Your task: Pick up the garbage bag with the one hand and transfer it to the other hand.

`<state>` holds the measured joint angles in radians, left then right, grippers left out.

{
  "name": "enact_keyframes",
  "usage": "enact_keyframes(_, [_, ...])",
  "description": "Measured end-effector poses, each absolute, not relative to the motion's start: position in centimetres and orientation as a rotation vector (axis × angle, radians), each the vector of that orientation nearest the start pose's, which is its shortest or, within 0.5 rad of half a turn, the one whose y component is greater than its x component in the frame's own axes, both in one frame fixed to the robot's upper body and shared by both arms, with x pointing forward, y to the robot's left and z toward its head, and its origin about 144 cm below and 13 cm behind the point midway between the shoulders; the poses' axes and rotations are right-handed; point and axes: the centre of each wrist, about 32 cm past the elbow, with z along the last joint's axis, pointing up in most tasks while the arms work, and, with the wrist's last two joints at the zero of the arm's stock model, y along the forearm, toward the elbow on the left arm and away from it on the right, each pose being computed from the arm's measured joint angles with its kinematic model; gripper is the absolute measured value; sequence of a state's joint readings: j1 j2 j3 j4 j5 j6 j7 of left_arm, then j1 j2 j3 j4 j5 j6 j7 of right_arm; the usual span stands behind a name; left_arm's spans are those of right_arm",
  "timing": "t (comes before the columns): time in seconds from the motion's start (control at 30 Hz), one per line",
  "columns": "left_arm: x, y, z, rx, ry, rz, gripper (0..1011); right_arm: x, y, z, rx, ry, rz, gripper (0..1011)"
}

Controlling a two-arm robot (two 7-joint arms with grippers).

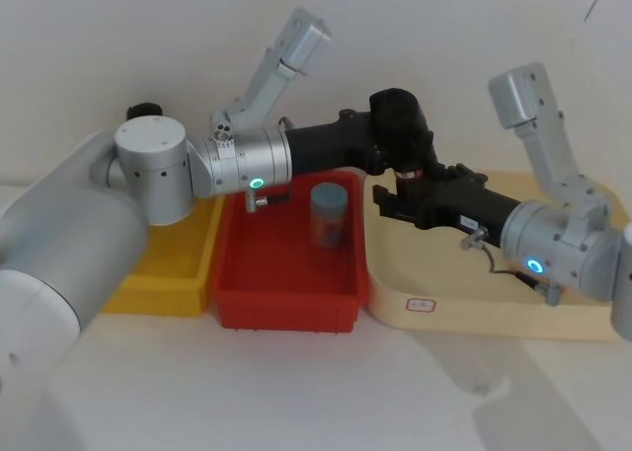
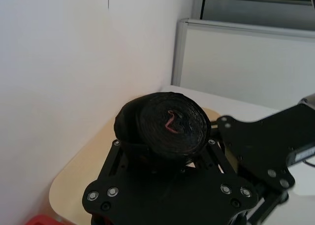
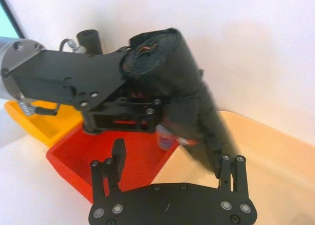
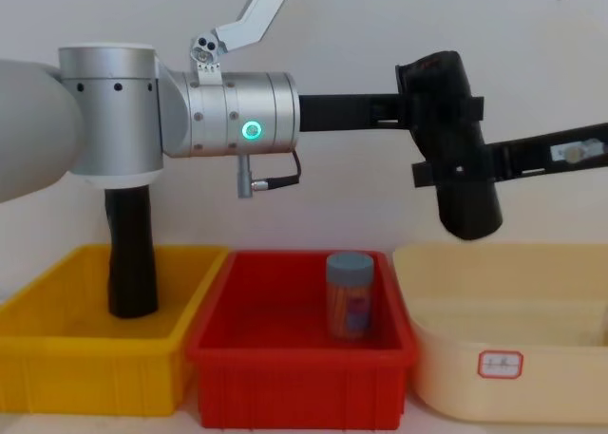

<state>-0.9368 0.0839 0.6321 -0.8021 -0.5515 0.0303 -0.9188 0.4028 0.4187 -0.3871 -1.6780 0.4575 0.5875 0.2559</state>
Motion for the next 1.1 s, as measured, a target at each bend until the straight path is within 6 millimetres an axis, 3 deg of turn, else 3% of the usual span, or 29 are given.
enact_keyframes(0.47, [67.0, 12.9, 128.1, 0.006, -0.005, 0.285, 427, 52.0, -23.4, 127.8, -0.276, 0.133, -0.952, 998])
enact_keyframes(1.1, [67.2, 11.8, 128.2, 0.009, -0.008, 0.273, 427, 51.8, -22.9, 126.9, -0.265, 0.064, -1.079, 998])
